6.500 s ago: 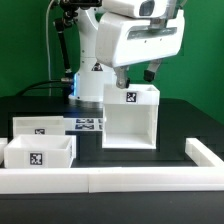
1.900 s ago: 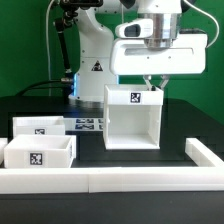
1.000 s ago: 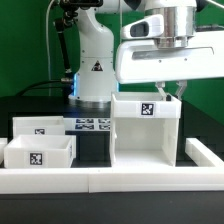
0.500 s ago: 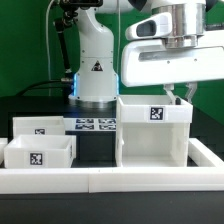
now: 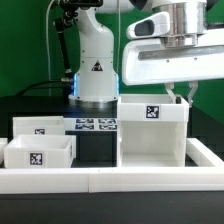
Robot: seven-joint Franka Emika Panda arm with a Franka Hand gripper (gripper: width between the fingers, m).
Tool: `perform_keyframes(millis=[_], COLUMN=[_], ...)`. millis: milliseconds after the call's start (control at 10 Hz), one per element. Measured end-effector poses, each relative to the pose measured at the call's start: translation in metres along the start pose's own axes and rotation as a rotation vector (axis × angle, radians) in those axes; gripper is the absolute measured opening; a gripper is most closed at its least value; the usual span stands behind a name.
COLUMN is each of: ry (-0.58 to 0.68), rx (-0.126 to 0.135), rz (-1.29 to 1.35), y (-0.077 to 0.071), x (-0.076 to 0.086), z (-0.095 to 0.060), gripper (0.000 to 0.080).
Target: Assemble drawer
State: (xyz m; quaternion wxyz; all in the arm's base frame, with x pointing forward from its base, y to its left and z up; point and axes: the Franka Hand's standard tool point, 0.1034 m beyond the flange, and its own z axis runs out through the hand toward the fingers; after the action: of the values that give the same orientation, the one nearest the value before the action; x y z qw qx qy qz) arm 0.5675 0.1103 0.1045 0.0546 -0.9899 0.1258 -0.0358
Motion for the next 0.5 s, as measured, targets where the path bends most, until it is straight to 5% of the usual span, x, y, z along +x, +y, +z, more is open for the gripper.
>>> perform_keyframes(millis=[500], ry=[-0.008], rx=[0.005], rz=[0.461], y=[-0.0096], x=[-0.0044], z=[0.0034], gripper=[0.0039])
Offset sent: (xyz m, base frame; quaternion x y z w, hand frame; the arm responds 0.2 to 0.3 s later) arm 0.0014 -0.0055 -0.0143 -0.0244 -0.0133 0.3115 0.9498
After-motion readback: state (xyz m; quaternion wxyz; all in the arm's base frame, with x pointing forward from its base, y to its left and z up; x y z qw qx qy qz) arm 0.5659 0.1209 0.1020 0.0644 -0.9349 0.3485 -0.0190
